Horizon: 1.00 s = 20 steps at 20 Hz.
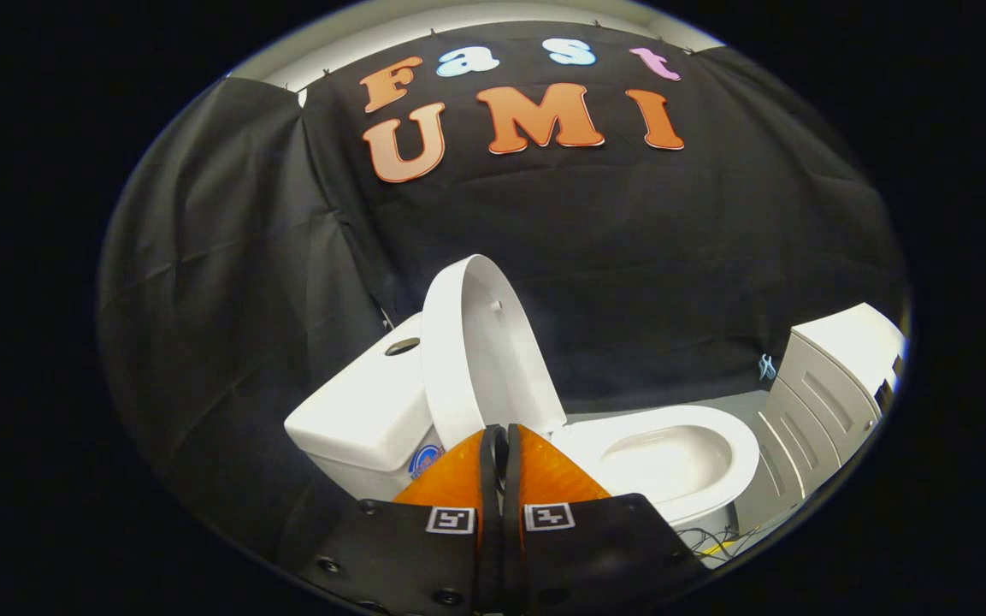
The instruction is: Open the toilet lid.
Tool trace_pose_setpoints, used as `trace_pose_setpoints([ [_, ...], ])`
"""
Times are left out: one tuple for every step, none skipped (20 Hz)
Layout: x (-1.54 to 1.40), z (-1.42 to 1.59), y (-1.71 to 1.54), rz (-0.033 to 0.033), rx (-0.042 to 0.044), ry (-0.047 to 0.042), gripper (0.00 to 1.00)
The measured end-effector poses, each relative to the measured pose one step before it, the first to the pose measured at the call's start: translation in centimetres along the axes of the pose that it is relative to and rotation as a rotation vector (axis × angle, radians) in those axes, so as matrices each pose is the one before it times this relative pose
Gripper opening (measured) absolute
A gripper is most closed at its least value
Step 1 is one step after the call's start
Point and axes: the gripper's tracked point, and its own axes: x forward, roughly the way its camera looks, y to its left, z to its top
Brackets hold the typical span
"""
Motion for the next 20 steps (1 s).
trace_pose_setpoints([
  [0.063, -0.17, 0.262, 0.00285, 0.00008, 0.00272, 0.08],
  [0.005, -0.116, 0.172, -0.00041, -0.00214, 0.00089, 0.08],
  [-0.025, 0.089, 0.209, -0.001, -0.00292, 0.00015, 0.08],
  [0.068, -0.145, 0.153, -0.00126, -0.004, 0.00085, 0.08],
  [0.019, -0.094, 0.269, 0.00102, -0.00318, 0.00166, 0.08],
  [0.053, -0.066, 0.262, 0.00246, -0.00467, 0.00162, 0.08],
  [-0.023, -0.007, 0.346, 0.00287, -0.00388, 0.00234, 0.08],
  [0.005, -0.168, 0.314, 0.00173, -0.00588, 0.0025, 0.08],
  [0.033, 0.039, 0.008, -0.00753, -0.01128, -0.00558, 0.08],
  [0.005, -0.158, 0.078, -0.00407, -0.01178, 0.00338, 0.08],
  [-0.037, 0.133, 0.05, -0.00207, -0.01004, -0.0033, 0.08],
  [0.029, -0.046, -0.205, -0.00115, -0.01008, 0.00073, 0.08],
  [-0.277, 0.128, -0.042, 0.00982, -0.00197, 0.00463, 0.08],
  [0.12, -0.055, 0.613, 0.03781, 0.0134, 0.01243, 0.09],
  [-0.066, 0.386, -0.402, -0.00775, 0.00613, -0.0072, 0.23],
  [-0.21, 0.829, -0.563, -0.0127, -0.00592, -0.02117, 0.3],
  [-0.622, 1.186, -0.438, -0.00666, -0.00539, -0.02392, 0.37],
  [-0.476, 0.898, -0.244, 0.0027, 0.00045, -0.01772, 0.45],
  [-0.305, 0.869, -0.616, -0.01486, -0.0073, -0.01622, 0.52],
  [-0.349, 0.958, -0.766, -0.00858, -0.01059, -0.01889, 0.59],
])
